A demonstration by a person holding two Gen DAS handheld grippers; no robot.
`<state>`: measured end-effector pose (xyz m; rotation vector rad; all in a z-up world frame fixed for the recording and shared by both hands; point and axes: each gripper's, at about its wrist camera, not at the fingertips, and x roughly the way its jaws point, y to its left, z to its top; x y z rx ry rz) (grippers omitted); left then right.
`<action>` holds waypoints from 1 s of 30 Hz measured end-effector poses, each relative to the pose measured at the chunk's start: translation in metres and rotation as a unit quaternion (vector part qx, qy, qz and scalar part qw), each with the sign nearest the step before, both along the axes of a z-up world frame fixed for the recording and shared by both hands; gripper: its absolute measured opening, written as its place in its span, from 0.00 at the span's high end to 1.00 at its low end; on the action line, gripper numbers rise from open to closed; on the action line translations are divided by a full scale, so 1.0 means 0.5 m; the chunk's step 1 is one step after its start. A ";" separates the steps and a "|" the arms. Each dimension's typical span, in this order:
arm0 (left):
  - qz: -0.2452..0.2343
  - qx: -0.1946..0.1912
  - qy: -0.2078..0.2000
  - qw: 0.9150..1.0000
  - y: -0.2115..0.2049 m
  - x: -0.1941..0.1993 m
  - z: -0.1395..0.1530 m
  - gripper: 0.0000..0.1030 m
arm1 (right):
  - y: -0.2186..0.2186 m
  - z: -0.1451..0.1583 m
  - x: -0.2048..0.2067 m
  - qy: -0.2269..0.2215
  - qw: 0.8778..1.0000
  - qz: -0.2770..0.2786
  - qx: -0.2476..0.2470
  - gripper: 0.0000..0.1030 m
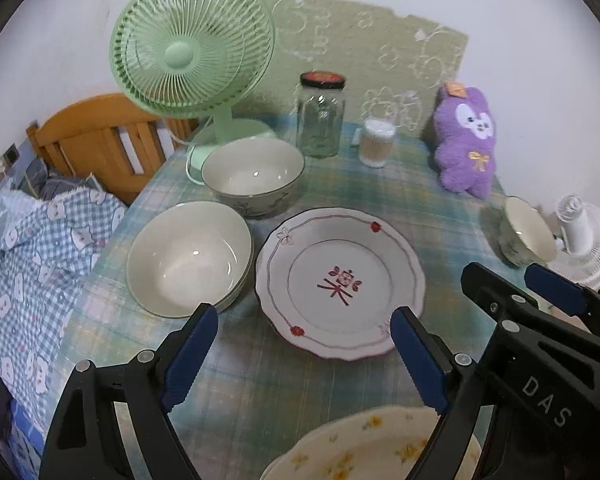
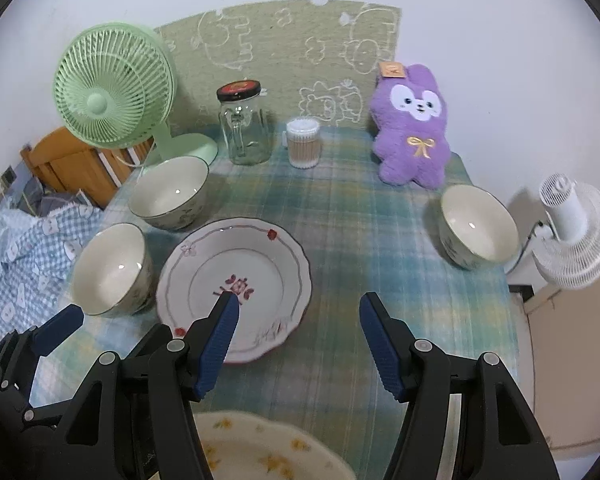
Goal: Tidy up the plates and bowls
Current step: 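Grasp the rim of the red-rimmed white plate with both tools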
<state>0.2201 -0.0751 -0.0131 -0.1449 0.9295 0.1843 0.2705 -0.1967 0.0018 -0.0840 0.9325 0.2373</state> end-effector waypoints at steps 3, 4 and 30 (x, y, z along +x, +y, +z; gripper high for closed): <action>0.016 0.003 0.012 1.000 0.001 0.024 -0.026 0.15 | 0.006 -0.026 0.027 0.011 1.000 0.009 0.001 0.36; 0.020 0.004 0.015 1.000 0.001 0.029 -0.031 0.15 | 0.009 -0.036 0.037 0.014 1.000 0.013 0.001 0.36; 0.083 0.002 0.092 0.992 0.017 0.119 -0.177 0.23 | 0.043 -0.220 0.190 0.102 0.994 0.044 -0.023 0.61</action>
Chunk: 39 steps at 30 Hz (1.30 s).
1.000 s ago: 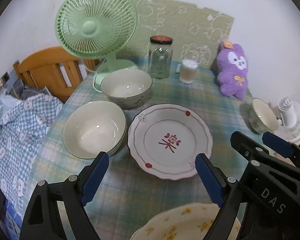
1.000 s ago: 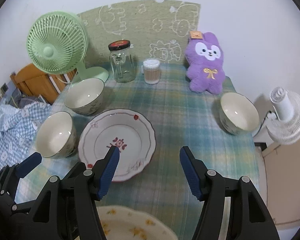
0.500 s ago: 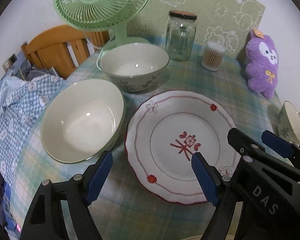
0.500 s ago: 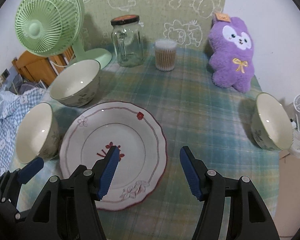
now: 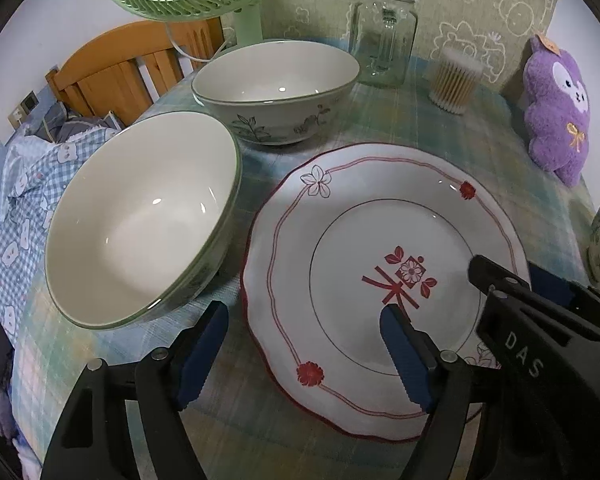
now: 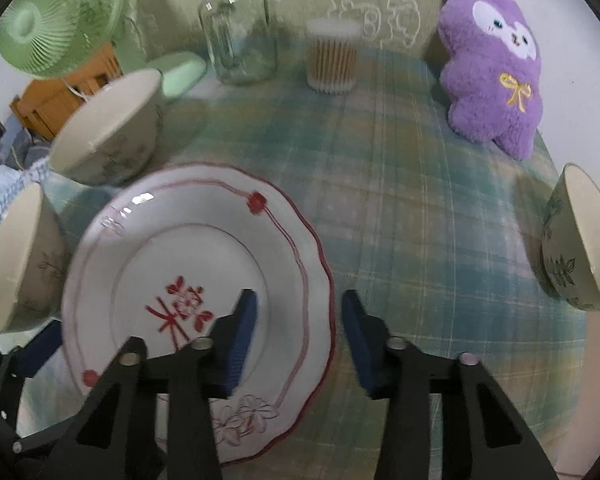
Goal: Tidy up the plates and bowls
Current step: 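Grasp the rim of the red-rimmed white plate with both tools, then lift the red-rimmed plate with both tools over the stacked yellow plates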
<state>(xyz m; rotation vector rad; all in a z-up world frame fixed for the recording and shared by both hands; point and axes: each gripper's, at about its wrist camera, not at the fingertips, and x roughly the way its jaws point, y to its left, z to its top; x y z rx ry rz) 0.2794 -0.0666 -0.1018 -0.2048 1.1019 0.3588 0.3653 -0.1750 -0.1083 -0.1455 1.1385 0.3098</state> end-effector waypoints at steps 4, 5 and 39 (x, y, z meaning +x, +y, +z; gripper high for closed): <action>-0.009 -0.006 0.005 1.000 -0.010 0.007 -0.005 0.23 | 0.004 0.001 -0.004 -0.006 1.000 0.010 -0.003 0.67; -0.013 -0.007 0.006 1.000 -0.012 0.009 -0.005 0.23 | 0.005 0.002 -0.005 -0.006 1.000 0.008 -0.004 0.67; -0.085 0.017 -0.028 0.996 -0.046 0.072 -0.008 0.53 | -0.046 0.005 0.012 -0.005 0.997 -0.073 -0.016 0.59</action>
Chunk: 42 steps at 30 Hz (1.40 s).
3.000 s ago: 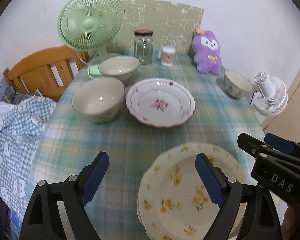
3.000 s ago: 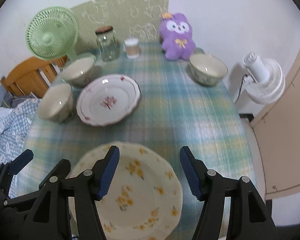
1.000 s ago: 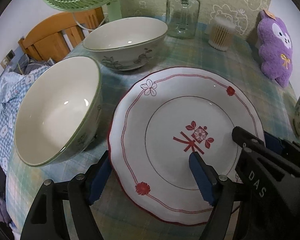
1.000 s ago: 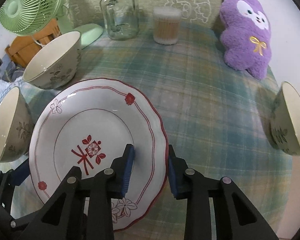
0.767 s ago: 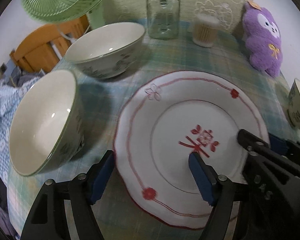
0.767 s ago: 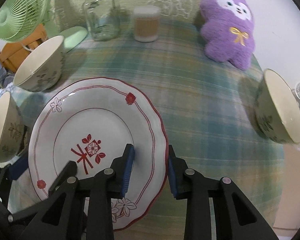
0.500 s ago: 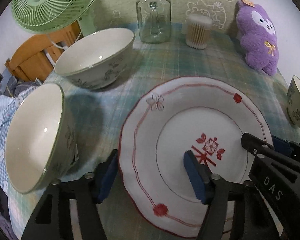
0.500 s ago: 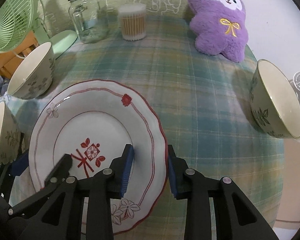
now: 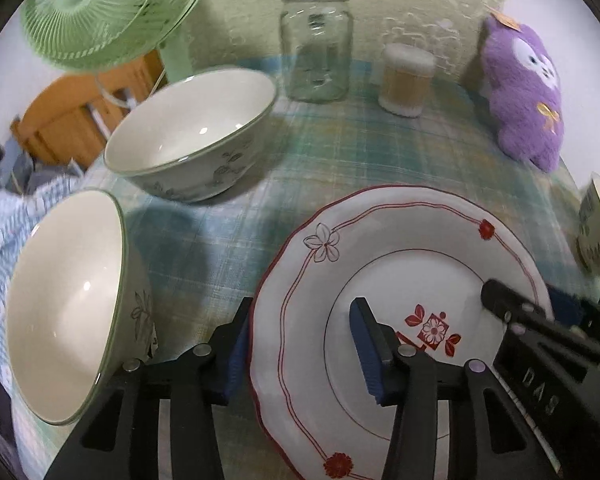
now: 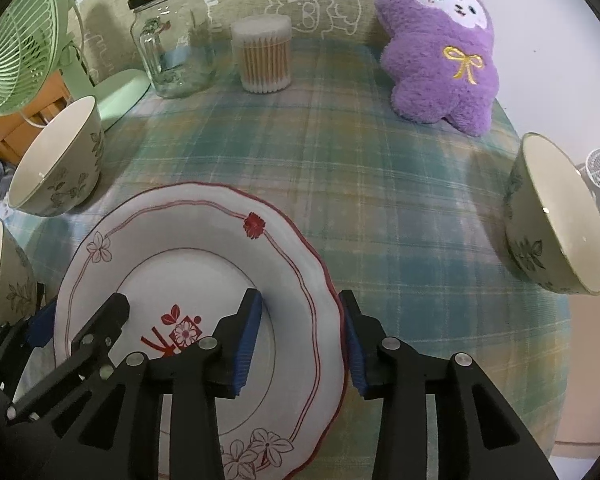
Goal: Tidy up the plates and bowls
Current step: 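Lift the red-rimmed plate with both tools over the stacked yellow plates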
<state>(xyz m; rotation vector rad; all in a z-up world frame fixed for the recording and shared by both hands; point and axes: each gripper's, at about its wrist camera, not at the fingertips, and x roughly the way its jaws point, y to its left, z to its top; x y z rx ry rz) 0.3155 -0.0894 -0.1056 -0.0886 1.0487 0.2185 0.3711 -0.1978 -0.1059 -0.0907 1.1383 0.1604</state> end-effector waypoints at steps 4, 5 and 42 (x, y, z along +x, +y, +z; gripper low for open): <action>0.004 -0.012 0.003 1.000 -0.002 -0.006 0.005 0.53 | -0.008 0.015 -0.019 -0.006 1.000 -0.001 0.000 0.59; 0.003 -0.015 0.002 1.000 -0.004 -0.011 0.011 0.53 | -0.009 0.020 -0.023 -0.007 1.000 -0.001 0.000 0.59; -0.045 -0.019 -0.036 0.998 -0.041 -0.319 0.140 0.53 | -0.038 0.143 -0.387 -0.039 0.998 -0.035 -0.019 0.59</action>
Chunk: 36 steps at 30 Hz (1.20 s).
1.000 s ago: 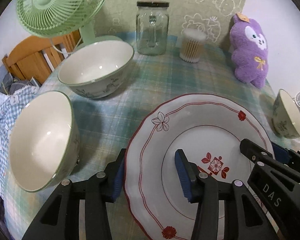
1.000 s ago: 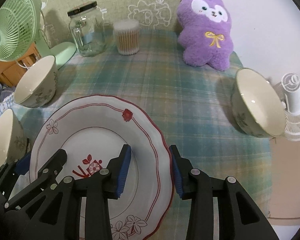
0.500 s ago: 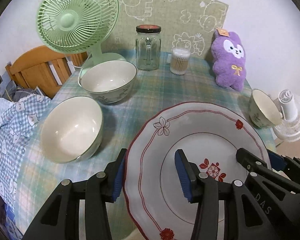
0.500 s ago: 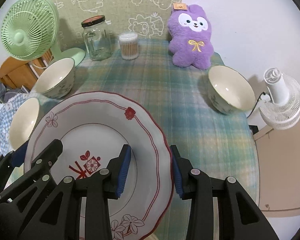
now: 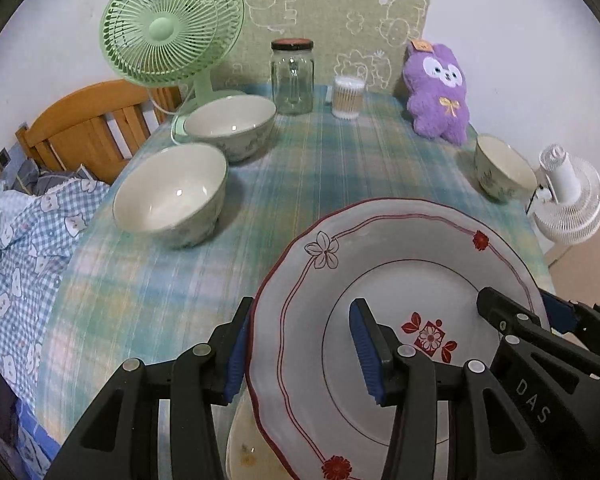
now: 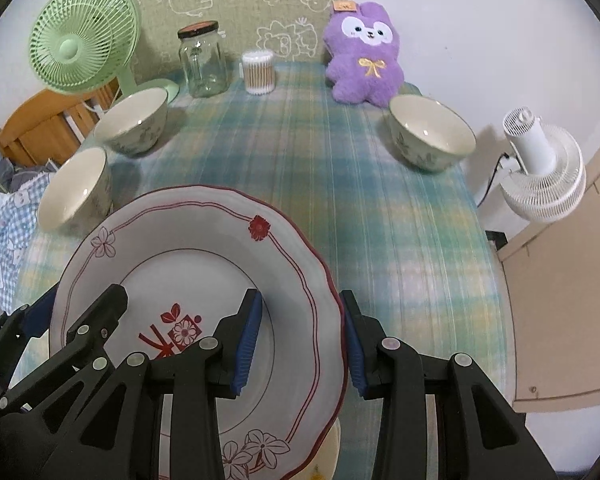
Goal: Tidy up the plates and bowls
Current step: 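Lift the red-rimmed plate with both tools over the stacked yellow plates, then lower the red-rimmed plate onto the stacked yellow plates with both tools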
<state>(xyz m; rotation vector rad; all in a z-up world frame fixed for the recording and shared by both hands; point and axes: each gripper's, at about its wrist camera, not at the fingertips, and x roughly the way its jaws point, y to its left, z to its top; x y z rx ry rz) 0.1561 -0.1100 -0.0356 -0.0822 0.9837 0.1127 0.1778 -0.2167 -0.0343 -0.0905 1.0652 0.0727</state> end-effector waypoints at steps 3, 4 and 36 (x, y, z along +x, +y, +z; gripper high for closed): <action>-0.002 0.001 0.004 1.000 -0.002 -0.024 -0.008 0.53 | -0.003 -0.011 -0.027 0.003 1.000 -0.003 0.002 0.59; -0.003 0.000 0.004 1.000 -0.003 -0.032 -0.011 0.53 | -0.004 -0.016 -0.037 0.005 1.000 -0.004 0.002 0.59; -0.052 0.041 0.035 0.997 -0.046 -0.131 -0.084 0.54 | -0.024 -0.093 -0.136 0.064 0.997 -0.048 -0.010 0.59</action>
